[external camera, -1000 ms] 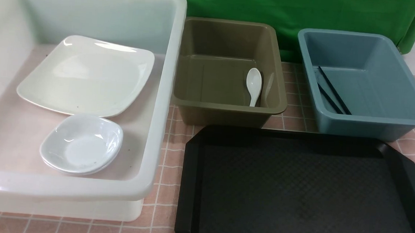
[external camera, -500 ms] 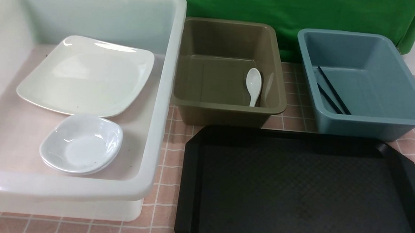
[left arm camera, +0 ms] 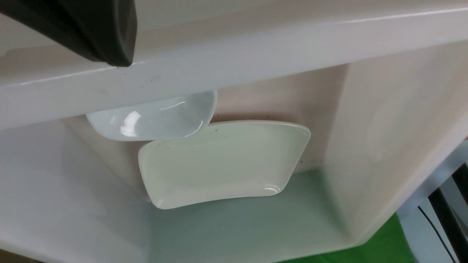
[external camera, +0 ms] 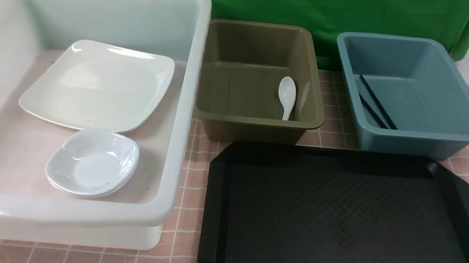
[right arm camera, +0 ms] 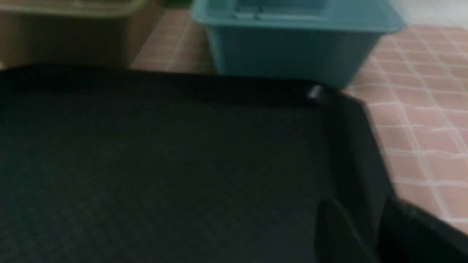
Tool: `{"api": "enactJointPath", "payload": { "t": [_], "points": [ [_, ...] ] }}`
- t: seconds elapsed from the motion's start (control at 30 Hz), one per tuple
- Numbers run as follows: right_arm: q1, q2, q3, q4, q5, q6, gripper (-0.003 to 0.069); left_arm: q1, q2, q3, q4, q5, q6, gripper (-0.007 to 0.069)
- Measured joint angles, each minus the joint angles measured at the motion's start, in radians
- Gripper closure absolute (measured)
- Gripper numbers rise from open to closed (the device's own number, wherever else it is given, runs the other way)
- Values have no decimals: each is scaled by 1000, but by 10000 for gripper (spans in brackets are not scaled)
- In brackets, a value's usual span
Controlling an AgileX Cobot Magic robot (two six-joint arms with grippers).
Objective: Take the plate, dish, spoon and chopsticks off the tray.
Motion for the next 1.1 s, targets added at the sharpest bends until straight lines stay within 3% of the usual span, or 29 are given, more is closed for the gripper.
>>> {"api": "enactJointPath", "payload": {
  "t": [1.1],
  "points": [
    [-18, -3, -2, 0, 15, -3, 419, 0, 0, 0, 18, -6, 0, 620]
  ]
}}
